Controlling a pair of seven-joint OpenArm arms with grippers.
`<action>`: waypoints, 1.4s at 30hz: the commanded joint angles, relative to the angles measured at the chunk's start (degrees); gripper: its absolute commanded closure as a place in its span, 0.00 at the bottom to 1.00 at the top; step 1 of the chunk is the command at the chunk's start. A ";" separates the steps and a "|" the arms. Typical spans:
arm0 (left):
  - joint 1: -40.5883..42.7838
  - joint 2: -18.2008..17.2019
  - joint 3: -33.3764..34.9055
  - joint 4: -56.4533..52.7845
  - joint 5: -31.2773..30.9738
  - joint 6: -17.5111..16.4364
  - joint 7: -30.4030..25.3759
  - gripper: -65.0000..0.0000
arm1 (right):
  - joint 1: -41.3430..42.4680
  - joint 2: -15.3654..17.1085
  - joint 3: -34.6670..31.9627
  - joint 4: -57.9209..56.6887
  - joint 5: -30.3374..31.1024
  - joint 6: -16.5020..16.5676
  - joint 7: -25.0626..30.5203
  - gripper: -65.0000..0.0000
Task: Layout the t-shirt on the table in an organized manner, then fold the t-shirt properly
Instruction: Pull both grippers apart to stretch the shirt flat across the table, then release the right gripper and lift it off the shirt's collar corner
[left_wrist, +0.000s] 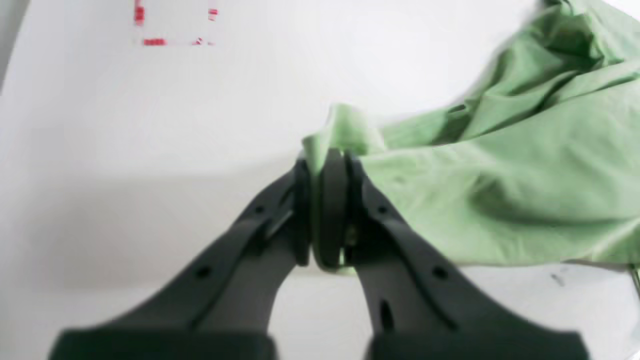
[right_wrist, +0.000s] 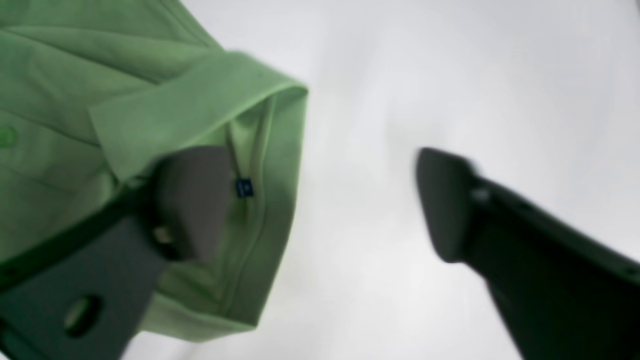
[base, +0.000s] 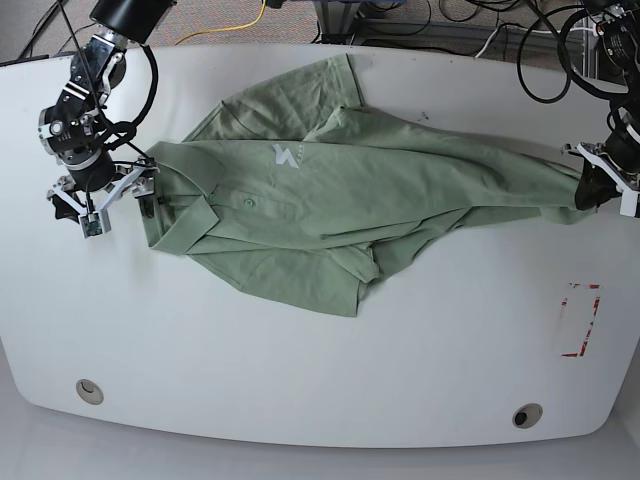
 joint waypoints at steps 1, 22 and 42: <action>-0.53 -1.33 0.47 0.98 -0.78 0.07 -1.33 1.00 | -0.79 -1.15 0.31 5.77 0.96 -0.27 -1.18 0.00; -0.70 -1.33 0.73 0.89 -0.78 0.34 -1.42 1.00 | -18.81 -14.16 0.40 11.84 20.47 -0.27 -4.52 0.00; -0.70 -1.33 0.73 0.89 -0.78 0.34 -1.42 1.00 | -25.93 -14.24 0.13 2.87 32.43 -0.27 -7.86 0.00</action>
